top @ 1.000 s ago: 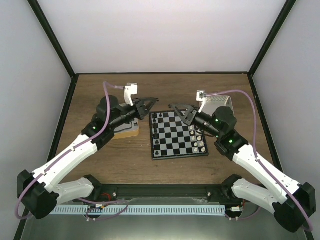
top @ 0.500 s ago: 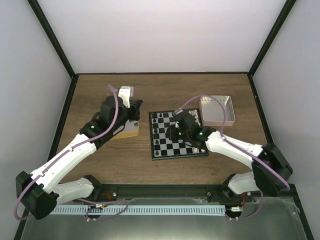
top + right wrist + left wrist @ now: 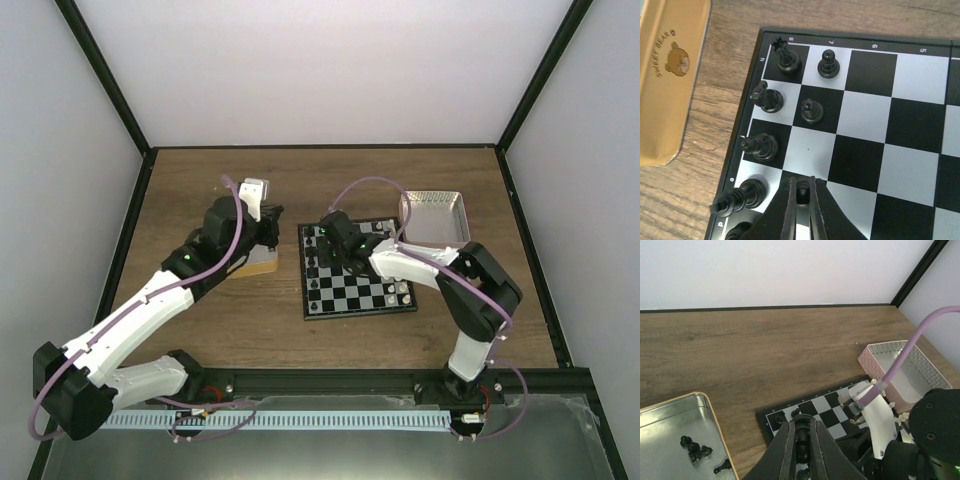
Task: Set up the chess pieces on the board
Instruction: Pick up the chess piece from the storage box.
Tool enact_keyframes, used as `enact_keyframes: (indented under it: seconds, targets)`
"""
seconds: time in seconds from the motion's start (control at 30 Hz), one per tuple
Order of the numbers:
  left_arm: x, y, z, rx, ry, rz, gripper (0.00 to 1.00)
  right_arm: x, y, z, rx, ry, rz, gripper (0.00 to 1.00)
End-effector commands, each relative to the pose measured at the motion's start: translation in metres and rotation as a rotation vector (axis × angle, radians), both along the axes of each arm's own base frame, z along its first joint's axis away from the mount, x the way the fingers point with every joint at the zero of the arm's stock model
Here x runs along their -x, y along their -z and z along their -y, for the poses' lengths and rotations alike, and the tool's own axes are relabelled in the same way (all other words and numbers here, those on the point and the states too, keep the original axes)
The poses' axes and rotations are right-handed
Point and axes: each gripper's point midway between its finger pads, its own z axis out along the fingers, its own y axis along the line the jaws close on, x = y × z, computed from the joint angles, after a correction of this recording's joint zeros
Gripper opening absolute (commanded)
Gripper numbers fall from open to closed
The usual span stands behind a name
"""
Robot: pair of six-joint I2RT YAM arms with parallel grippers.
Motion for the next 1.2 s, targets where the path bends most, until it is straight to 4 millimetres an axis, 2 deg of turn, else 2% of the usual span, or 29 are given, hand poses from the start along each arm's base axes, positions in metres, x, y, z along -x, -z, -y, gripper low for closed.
enact_keyframes:
  seconds: [0.0, 0.33, 0.7, 0.93, 1.17]
  targets:
    - [0.002, -0.004, -0.001, 0.006, 0.010, 0.029, 0.04, -0.016, -0.009, -0.011, 0.011, -0.004, 0.052, 0.01]
    - [0.003, -0.003, -0.001, 0.002, 0.014, 0.033, 0.04, -0.027, 0.007, -0.020, 0.067, -0.010, 0.023, 0.01]
    - [0.003, 0.001, 0.000, 0.002, 0.018, 0.024, 0.04, -0.027, 0.019, -0.013, 0.105, 0.018, -0.002, 0.01]
    - [0.004, 0.000, 0.002, 0.005, 0.025, 0.025, 0.04, -0.028, 0.025, -0.018, 0.116, 0.004, -0.019, 0.01]
    - [0.004, -0.001, 0.001, 0.005, 0.024, 0.023, 0.04, -0.027, 0.019, -0.014, 0.114, 0.029, -0.018, 0.01]
